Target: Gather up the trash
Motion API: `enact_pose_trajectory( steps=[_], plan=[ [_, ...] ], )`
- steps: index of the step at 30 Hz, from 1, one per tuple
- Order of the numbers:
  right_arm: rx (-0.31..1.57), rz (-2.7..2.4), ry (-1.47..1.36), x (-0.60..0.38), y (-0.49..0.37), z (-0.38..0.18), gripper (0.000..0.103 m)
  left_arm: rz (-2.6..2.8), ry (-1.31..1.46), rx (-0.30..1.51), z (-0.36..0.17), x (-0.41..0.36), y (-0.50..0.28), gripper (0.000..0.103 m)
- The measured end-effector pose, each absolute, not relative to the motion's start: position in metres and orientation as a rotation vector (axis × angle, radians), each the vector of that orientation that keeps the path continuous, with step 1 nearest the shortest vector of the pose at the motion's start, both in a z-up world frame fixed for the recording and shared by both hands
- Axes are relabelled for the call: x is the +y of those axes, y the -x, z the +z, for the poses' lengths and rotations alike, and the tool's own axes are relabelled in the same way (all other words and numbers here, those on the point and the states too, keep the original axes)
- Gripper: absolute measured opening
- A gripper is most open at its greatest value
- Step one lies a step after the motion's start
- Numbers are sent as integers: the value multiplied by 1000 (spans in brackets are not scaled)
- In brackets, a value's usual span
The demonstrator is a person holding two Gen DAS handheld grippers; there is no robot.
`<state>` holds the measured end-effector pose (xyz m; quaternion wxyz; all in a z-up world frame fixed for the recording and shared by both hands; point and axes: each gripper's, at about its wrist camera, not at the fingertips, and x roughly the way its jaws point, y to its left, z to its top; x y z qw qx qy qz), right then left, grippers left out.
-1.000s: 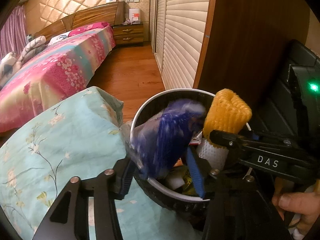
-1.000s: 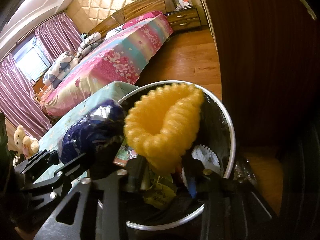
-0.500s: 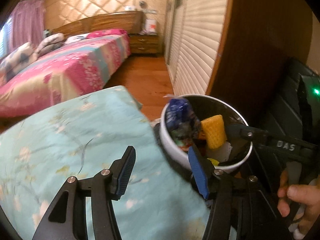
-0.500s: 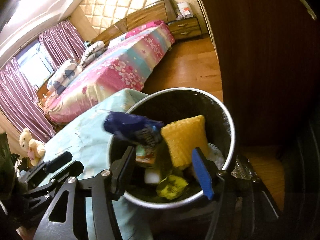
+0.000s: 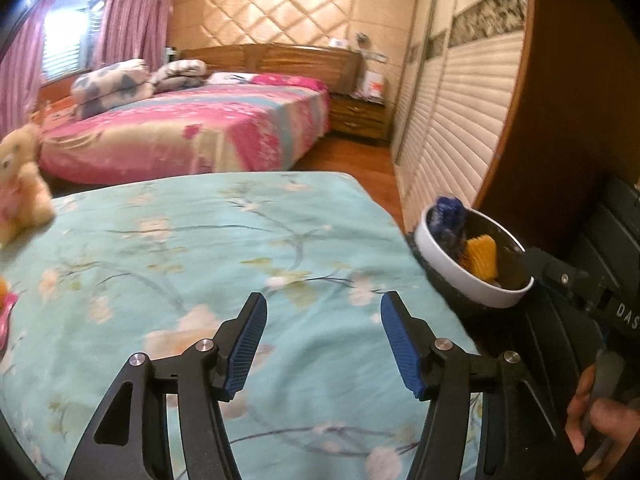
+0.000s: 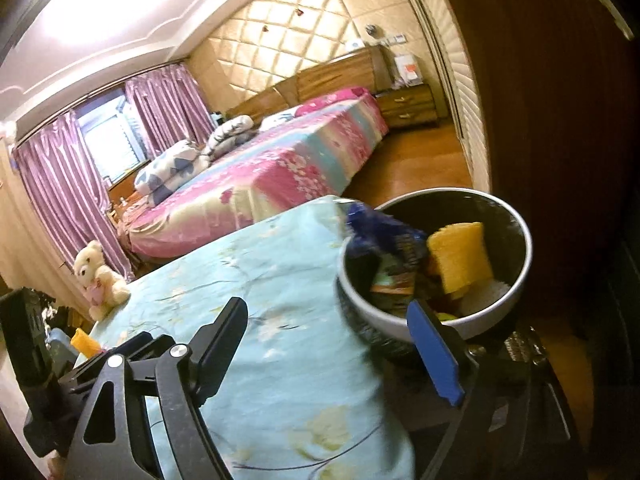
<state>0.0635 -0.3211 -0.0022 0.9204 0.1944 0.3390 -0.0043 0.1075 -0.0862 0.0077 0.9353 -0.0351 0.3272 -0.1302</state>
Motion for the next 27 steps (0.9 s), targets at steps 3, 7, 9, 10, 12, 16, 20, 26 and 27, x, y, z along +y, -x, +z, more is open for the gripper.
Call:
enact_pose_trajectory(
  steps=[3,7,9,10,12,16,20,26,27],
  plan=[
    [682,9,-372,-306,-60,1,84,-233,72,638,13,-74,-92,60],
    [630,23,-310,-287,-49,13,87,-189,72,573,21,-59,-67,63],
    [587,20,-272,-279,-43,22,95,-164,63,523,24,-54,-52,73],
    [562,17,-255,-276,-39,25,97,-147,57,499,24,-53,-45,78],
    [506,5,-212,-268,-32,31,103,-95,46,441,22,-49,-30,96],
    [464,-7,-153,-256,-28,28,103,-56,39,416,14,-49,-14,100],
    [470,-9,-139,-250,-29,17,103,-33,30,405,5,-54,-11,100],
    [485,12,-134,-243,-29,8,103,-5,7,394,0,-55,-14,100],
    [488,17,-134,-241,-30,7,103,-5,7,392,0,-53,-14,100]
  ],
)
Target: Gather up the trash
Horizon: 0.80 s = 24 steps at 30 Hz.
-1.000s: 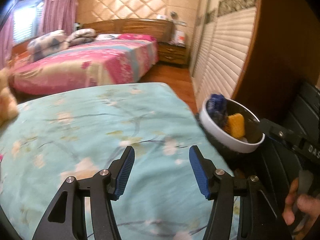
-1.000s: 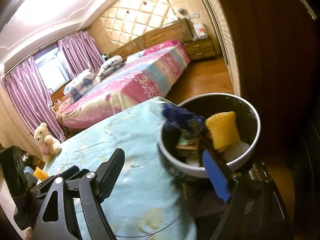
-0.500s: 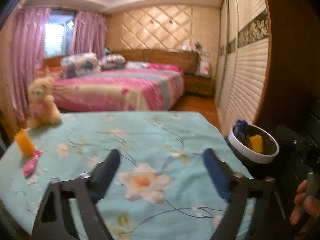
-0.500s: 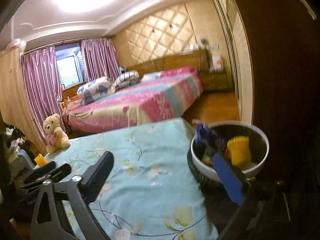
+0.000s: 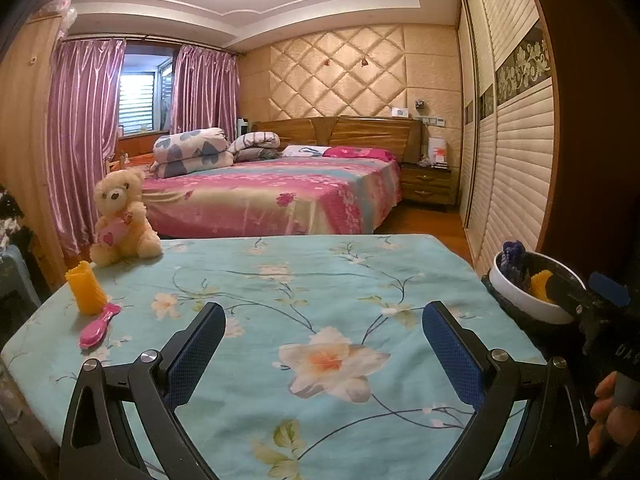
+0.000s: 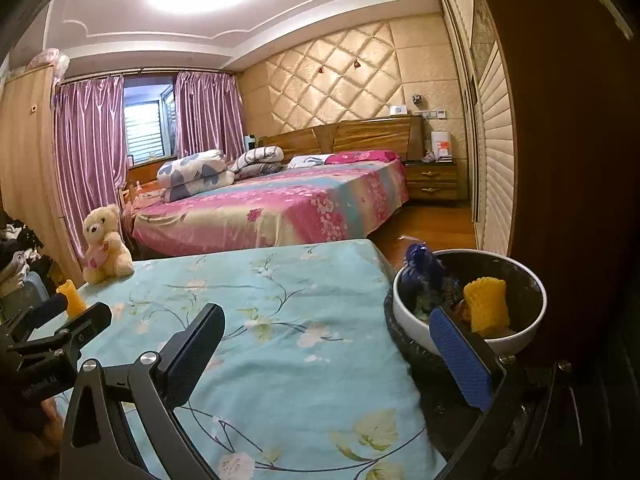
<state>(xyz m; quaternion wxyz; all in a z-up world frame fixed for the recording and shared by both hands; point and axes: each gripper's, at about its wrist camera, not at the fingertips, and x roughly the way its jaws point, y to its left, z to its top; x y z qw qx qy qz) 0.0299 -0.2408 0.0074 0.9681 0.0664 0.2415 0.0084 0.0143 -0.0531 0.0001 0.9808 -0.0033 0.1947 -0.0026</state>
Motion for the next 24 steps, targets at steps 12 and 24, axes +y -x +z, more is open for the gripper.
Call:
enact_pose_trajectory(
  steps=[12,24],
  plan=[
    [514,39,-134,-233,-33,-1,103,5,-25,388,-1,-47,-16,100],
    [515,46,-134,-232,-32,0,103,13,-35,386,-5,-43,-19,100]
  ],
)
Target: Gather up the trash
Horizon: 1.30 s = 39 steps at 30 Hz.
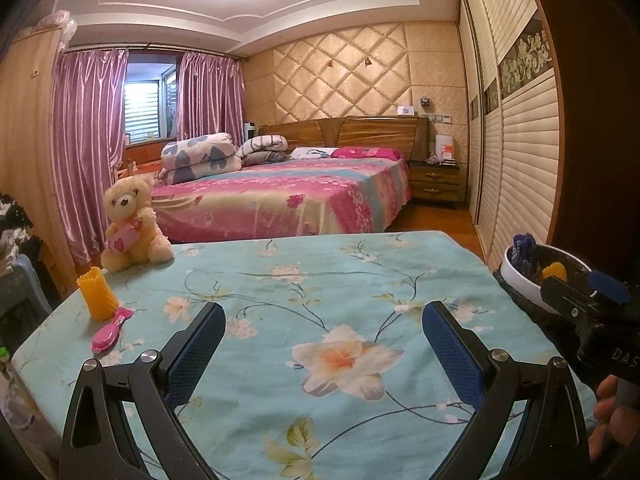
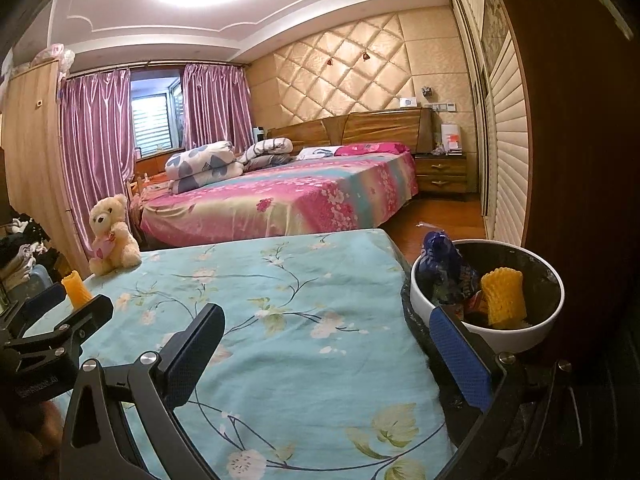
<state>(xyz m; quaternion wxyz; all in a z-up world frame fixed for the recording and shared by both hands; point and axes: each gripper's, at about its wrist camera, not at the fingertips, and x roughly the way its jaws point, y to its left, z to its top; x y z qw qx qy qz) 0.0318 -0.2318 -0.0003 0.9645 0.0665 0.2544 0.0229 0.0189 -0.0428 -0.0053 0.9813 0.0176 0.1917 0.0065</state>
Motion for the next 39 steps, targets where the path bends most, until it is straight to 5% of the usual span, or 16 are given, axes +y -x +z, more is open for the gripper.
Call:
enact_pose_trajectory(
  steps=[39],
  plan=[
    [498,51,-137,-231,-30,5,103,5,-67,377,-7,-37,-20,100]
  ],
)
